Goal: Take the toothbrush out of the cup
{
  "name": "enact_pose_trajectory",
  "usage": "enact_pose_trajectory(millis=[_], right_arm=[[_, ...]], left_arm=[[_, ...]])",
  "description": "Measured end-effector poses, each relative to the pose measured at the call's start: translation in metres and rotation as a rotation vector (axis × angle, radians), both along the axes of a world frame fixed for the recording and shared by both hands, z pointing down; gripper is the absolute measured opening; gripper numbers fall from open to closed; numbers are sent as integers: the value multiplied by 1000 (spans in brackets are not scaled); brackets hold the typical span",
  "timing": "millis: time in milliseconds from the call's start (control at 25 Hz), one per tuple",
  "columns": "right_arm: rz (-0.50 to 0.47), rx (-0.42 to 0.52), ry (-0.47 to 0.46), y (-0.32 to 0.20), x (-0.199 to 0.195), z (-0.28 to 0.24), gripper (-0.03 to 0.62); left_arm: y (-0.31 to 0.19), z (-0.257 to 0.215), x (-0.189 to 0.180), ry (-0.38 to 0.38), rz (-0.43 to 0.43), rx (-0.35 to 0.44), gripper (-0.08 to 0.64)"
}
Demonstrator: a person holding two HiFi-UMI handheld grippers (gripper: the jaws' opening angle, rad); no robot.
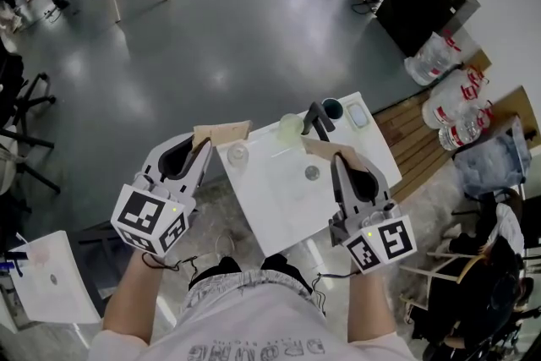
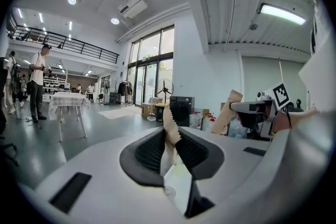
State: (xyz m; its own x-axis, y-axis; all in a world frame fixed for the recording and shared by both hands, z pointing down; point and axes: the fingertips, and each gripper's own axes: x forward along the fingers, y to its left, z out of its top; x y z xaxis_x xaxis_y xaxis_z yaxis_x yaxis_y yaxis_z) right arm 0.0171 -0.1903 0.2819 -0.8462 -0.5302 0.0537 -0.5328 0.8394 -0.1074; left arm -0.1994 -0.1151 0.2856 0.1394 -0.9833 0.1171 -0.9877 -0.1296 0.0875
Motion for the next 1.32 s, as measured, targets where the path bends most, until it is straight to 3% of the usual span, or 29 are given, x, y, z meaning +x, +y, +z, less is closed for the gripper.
enact_pose_trajectory(millis=[1320], right_arm=[[-11, -22, 12, -8, 7, 7, 63]], left_arm=[[-13, 1, 23, -20, 33, -9, 75]])
